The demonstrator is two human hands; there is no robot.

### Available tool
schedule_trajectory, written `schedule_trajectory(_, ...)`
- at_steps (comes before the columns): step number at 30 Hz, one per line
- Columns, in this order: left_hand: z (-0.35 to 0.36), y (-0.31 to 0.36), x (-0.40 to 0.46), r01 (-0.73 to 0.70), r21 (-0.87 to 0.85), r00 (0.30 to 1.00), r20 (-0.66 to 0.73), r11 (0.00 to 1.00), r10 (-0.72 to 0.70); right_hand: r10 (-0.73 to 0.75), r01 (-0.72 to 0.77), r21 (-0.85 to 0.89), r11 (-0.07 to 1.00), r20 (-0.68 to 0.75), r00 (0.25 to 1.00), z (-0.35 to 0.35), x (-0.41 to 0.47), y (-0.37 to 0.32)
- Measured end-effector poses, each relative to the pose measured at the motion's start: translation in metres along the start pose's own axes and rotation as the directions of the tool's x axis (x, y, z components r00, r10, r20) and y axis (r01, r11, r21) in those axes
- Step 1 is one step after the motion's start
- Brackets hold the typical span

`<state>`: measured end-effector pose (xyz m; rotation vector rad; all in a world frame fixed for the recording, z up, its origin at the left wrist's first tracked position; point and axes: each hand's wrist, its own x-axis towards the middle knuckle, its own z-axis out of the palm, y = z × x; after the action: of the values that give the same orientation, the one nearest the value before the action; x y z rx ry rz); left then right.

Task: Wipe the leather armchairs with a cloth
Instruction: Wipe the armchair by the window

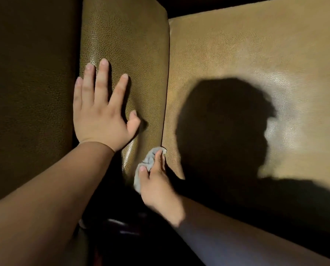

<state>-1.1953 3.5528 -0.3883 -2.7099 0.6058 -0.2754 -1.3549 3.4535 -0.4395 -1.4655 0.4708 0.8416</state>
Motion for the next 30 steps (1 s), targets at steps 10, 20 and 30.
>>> schedule_trajectory(10,-0.085,0.014,0.023,0.045,0.004,0.752,0.658,0.999,-0.037,0.119,-0.100,-0.315,0.944,0.041,0.992,-0.114,-0.086,-0.076)
schedule_trajectory(20,-0.308,0.138,-0.116,0.858,-0.299,0.423,0.873,0.418,-0.243,-0.118,0.137,-0.626,0.767,0.071,0.990,-0.267,-0.249,-0.187)
schedule_trajectory(30,-0.474,0.181,-0.066,0.869,-0.338,0.464,0.811,0.362,-0.357,-0.277,0.291,-0.779,0.555,0.156,0.948,-0.352,-0.354,-0.273)
